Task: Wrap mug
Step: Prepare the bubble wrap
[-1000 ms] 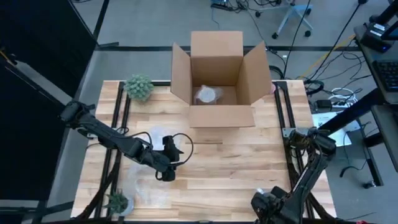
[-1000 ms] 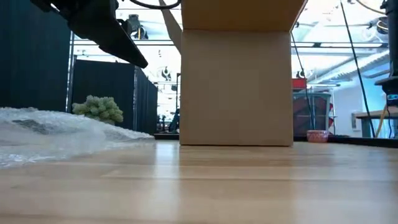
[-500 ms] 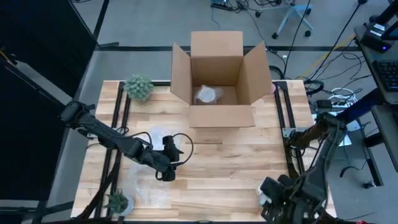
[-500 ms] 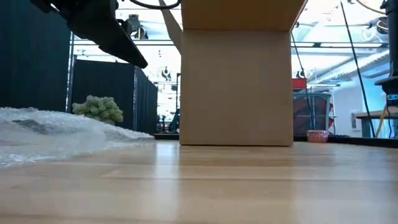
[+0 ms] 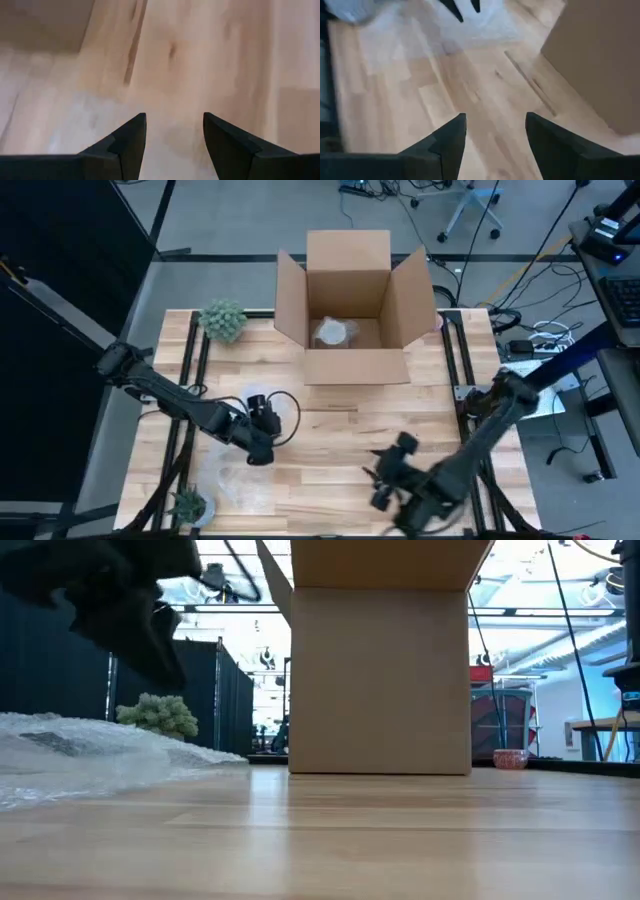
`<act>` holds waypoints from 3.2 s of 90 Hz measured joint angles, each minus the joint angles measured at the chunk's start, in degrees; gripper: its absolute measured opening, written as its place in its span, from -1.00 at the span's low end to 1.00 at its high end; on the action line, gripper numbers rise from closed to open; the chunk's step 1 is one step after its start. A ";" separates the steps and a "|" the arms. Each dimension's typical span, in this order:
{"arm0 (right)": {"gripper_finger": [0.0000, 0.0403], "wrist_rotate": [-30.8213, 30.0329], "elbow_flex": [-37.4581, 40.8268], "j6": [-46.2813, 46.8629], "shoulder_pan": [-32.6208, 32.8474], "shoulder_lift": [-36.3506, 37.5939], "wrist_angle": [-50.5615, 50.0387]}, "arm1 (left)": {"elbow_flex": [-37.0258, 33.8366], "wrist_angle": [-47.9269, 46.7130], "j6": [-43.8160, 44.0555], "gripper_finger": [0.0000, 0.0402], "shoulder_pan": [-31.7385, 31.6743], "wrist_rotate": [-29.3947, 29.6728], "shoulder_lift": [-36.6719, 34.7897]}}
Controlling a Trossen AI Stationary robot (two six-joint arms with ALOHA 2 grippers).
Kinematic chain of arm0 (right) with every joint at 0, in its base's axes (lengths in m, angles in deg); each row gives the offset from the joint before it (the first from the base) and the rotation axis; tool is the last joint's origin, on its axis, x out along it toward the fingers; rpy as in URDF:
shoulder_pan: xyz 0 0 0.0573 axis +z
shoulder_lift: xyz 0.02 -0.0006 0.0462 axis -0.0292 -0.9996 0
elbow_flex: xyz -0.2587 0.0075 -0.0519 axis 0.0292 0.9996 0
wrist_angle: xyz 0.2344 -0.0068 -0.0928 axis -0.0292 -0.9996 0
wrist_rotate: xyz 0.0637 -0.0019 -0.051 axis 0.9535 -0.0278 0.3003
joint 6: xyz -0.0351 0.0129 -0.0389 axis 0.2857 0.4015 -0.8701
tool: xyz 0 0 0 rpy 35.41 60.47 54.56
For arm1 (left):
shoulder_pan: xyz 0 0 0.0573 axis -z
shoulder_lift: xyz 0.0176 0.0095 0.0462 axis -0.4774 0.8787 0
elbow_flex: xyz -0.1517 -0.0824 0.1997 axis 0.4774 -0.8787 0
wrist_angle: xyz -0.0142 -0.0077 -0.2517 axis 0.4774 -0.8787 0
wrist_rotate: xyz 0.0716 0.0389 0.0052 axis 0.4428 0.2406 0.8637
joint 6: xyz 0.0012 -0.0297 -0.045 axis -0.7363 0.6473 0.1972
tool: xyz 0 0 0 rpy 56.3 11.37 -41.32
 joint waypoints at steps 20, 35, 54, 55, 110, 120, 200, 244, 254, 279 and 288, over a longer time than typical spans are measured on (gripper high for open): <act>-0.07 0.42 0.02 -20.36 -8.53 -9.93 24.15 | 0.00 -4.60 3.04 -0.11 -0.03 -0.11 0.00; -0.07 11.94 0.00 -35.67 -14.99 -17.12 52.21 | 0.00 -4.51 3.04 -0.11 0.01 -1.31 0.00; -0.07 24.33 -0.01 -39.33 -20.54 -26.74 75.24 | 0.00 -6.11 2.94 -0.11 0.01 -1.39 0.00; -0.07 24.36 -0.06 -39.34 -20.75 -27.16 76.07 | 0.00 -6.13 2.88 -0.11 0.01 -1.40 0.00; -0.07 29.60 -5.37 -38.75 -24.39 -27.90 48.29 | -0.02 -5.41 3.08 -0.11 0.08 -1.51 0.00; -0.07 30.19 -5.08 -38.42 -23.27 -23.46 35.03 | -0.03 -2.34 3.50 -0.11 0.12 -1.52 0.00; -0.07 26.74 -5.08 -31.70 -19.42 -21.95 40.50 | -0.08 28.28 -6.01 -0.11 2.92 -7.60 16.55; -0.07 29.17 -5.43 -27.94 -17.35 -25.82 34.58 | -0.02 15.21 -0.05 -0.11 1.51 -1.07 16.28; -0.07 29.85 -5.46 -25.70 -15.98 -25.64 30.23 | -0.02 9.67 3.57 -0.11 1.09 -0.27 16.27; -0.07 31.67 -5.22 -20.00 -12.12 -22.37 17.48 | 0.02 -5.19 12.57 -0.11 1.15 0.68 14.13; -0.07 31.61 -5.01 -16.98 -11.04 -20.74 12.57 | 0.09 -8.88 15.41 -0.11 1.27 0.58 12.94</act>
